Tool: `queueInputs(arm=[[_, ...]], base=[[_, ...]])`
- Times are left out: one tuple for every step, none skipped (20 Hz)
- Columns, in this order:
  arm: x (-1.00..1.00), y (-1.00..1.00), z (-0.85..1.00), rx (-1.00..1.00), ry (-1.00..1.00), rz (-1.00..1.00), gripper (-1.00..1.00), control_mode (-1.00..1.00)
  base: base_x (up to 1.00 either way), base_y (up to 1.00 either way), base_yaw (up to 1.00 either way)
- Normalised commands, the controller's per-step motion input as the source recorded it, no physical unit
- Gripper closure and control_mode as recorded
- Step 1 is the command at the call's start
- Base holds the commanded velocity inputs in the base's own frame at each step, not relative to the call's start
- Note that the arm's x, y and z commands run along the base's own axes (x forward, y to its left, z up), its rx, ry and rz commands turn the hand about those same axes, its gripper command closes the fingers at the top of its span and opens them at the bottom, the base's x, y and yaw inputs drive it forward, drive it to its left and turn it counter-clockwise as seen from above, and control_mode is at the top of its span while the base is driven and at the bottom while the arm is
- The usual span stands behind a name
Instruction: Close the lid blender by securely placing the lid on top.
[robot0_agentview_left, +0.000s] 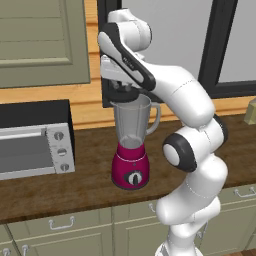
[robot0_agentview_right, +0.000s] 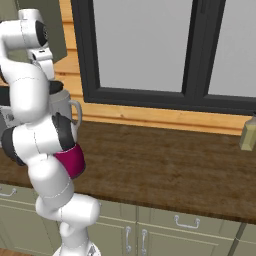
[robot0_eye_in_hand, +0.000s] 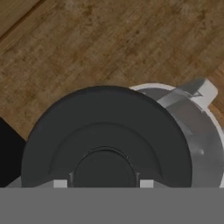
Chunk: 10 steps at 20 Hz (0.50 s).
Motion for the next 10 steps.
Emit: queueInputs(arm=[[-0.44,-0.11,0.0,0.0,-0.02,0.02,1.0,-1.0],[-0.42,-0.11,0.0,0.0,-0.01,0.01,1.0,-1.0],[-0.31,-0.06,0.0,0.0,0.0,0.0,1.0,-1.0],[-0.29,-0.02,0.0,0.0,-0.01,0.0,1.0,-1.0],[-0.26,-0.02,0.0,0.0,-0.03,0.0,1.0,-1.0],[-0.27,-0.06,0.0,0.0,-0.03,0.0,1.0,-1.0],[-0.32,-0.14,0.0,0.0,-0.04,0.0,1.0,-1.0],[-0.36,-0.21,0.0,0.0,-0.05,0.0,1.0,-1.0],[-0.28,-0.26,0.0,0.0,-0.07,0.0,1.0,-1.0],[-0.16,-0.32,0.0,0.0,-0.12,0.0,1.0,-1.0]], base=[[0.0,0.0,0.0],[0.0,0.0,0.0],[0.0,0.0,0.0],[0.0,0.0,0.0],[0.0,0.0,0.0],[0.0,0.0,0.0],[0.0,0.0,0.0],[0.0,0.0,0.0],[0.0,0.0,0.0],[0.0,0.0,0.0]])
